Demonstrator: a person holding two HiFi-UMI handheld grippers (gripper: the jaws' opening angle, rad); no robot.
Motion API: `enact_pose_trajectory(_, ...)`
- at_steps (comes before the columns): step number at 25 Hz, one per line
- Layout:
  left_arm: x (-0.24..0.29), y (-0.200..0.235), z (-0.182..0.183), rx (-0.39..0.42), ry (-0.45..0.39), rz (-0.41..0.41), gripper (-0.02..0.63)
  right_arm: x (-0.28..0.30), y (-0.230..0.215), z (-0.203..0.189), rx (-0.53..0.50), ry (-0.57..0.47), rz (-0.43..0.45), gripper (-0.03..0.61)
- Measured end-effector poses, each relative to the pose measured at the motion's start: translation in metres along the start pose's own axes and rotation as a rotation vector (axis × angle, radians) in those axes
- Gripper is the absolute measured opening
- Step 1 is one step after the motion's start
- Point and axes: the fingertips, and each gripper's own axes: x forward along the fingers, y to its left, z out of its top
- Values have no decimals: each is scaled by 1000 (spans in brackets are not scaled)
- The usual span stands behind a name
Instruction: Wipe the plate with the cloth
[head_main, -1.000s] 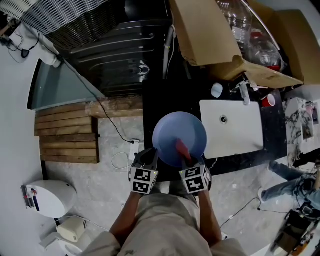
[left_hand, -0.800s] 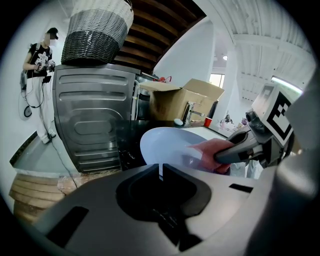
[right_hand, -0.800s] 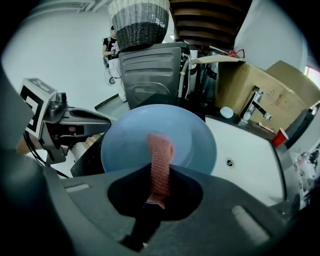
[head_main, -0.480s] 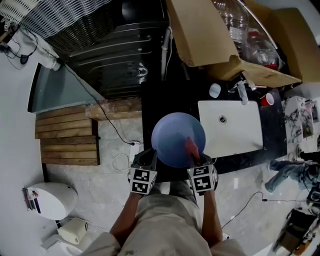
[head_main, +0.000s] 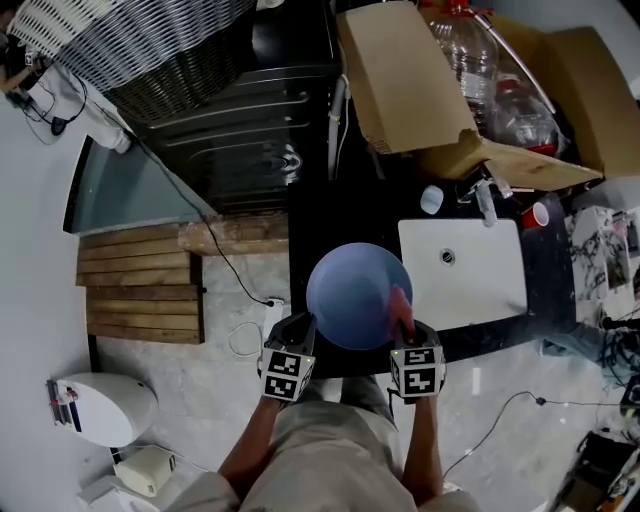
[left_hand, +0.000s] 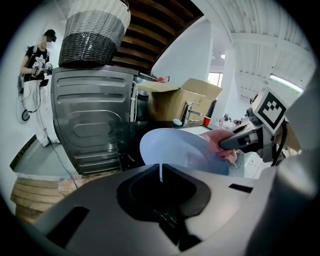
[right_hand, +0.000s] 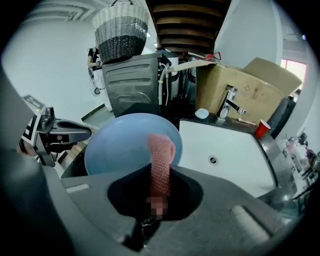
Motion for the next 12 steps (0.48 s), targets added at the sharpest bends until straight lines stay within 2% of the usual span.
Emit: enact_pose_trajectory(12, -10, -8, 22, 38, -47, -14, 17, -22, -1, 26, -22, -147, -22, 25)
